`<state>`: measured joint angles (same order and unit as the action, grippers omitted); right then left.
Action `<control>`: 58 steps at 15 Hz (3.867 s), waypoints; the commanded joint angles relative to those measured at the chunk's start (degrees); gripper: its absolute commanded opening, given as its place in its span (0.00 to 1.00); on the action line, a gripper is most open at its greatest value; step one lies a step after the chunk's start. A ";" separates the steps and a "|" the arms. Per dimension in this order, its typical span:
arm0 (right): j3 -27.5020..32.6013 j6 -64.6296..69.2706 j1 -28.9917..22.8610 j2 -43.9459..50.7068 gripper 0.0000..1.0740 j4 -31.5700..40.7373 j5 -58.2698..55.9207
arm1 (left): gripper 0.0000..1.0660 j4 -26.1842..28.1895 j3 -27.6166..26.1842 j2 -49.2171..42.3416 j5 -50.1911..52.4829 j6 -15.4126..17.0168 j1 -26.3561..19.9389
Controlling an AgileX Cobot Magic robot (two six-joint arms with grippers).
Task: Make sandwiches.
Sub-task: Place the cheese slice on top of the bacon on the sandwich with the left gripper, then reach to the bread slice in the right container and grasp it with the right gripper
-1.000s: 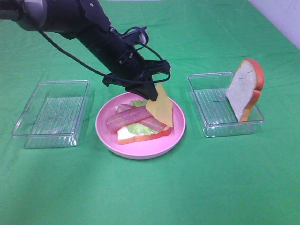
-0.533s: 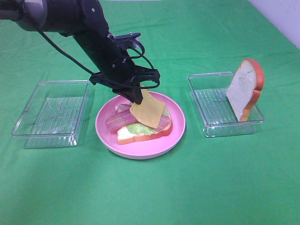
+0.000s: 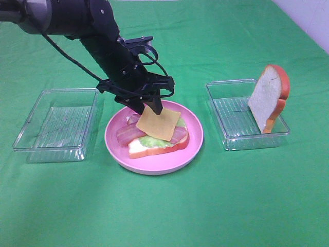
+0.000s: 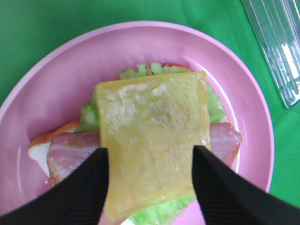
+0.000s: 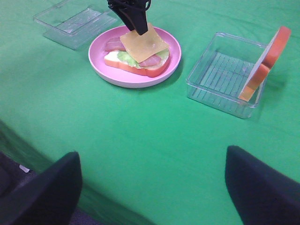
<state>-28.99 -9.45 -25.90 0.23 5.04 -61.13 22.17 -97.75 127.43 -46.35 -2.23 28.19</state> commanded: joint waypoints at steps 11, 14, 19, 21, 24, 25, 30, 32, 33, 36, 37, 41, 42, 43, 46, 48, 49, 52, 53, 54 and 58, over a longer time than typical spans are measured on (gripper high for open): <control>0.17 -0.34 0.11 1.32 0.71 0.52 0.34 | 0.65 -20.40 -1.49 -13.69 -15.13 -0.06 -0.06; 0.17 -0.34 0.11 1.32 0.71 0.52 0.34 | 0.65 -20.86 -1.38 -19.60 -19.94 3.15 -0.06; 0.17 -0.34 0.11 1.32 0.71 0.52 0.34 | 0.65 -20.91 3.67 -33.52 -26.41 4.01 -0.06; 0.17 -0.34 0.11 1.32 0.71 0.52 0.34 | 0.65 -21.03 11.34 -41.60 -25.50 3.95 -0.06; 0.17 -0.34 0.11 1.32 0.71 0.52 0.34 | 0.65 -21.03 21.54 -50.76 -23.84 3.95 -0.06; 0.17 -0.34 0.11 1.32 0.71 0.52 0.34 | 0.65 -21.03 25.32 -54.26 -23.72 4.01 -0.06; 0.17 -0.34 0.11 1.32 0.71 0.52 0.40 | 0.65 -20.91 48.59 -77.46 -14.27 5.21 -0.06; 0.17 -0.34 0.11 1.26 0.71 0.34 0.40 | 0.65 -20.97 54.66 -87.03 -13.29 5.27 -0.06; 0.17 -0.34 0.11 1.20 0.71 0.29 0.40 | 0.65 -20.97 55.75 -89.61 -13.35 5.27 -0.06; 0.06 -0.40 0.11 1.15 0.71 0.00 0.69 | 0.65 -21.43 61.94 -103.99 -12.03 5.27 -0.06; -0.34 -0.40 0.11 0.34 0.71 -0.74 1.26 | 0.65 -21.60 64.52 -109.61 -11.97 5.27 -0.06; -2.69 -0.34 0.11 -7.51 0.71 -2.64 9.57 | 0.65 -22.52 68.01 -120.95 -11.17 5.44 -0.06; -2.98 -0.11 0.11 -9.28 0.71 -2.69 11.12 | 0.65 -22.57 68.01 -121.93 -11.23 5.44 -0.06; -3.61 1.66 0.11 -12.95 0.71 -3.61 13.52 | 0.65 -22.57 68.12 -123.59 -11.69 5.44 -0.06; -7.05 13.12 0.11 -29.39 0.71 -10.77 18.74 | 0.65 -23.38 69.21 -129.09 -12.95 5.61 -0.06; -10.71 19.25 0.11 -40.79 0.71 -14.78 18.96 | 0.65 -23.32 69.21 -128.80 -12.95 5.67 -0.06; -13.18 22.06 0.11 -46.75 0.71 -16.73 18.96 | 0.65 -23.32 69.21 -128.86 -12.95 5.67 -0.06; -22.86 27.44 0.17 -64.40 0.71 -21.49 18.28 | 0.65 -23.32 69.21 -128.86 -12.95 5.67 -0.06; -24.41 27.79 0.17 -66.23 0.71 -21.60 17.82 | 0.65 -23.32 69.21 -128.86 -12.95 5.67 -0.06; -27.96 27.90 0.17 -70.65 0.71 -21.60 16.39 | 0.65 -23.32 69.21 -128.86 -12.95 5.67 -0.06; -45.49 26.24 2.35 -85.03 0.71 -21.31 7.45 | 0.65 -23.32 69.21 -128.86 -12.95 5.67 -0.06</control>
<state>-74.03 17.02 -23.84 -84.40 -15.53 -52.71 -0.92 -28.65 -0.34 -59.07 2.92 28.19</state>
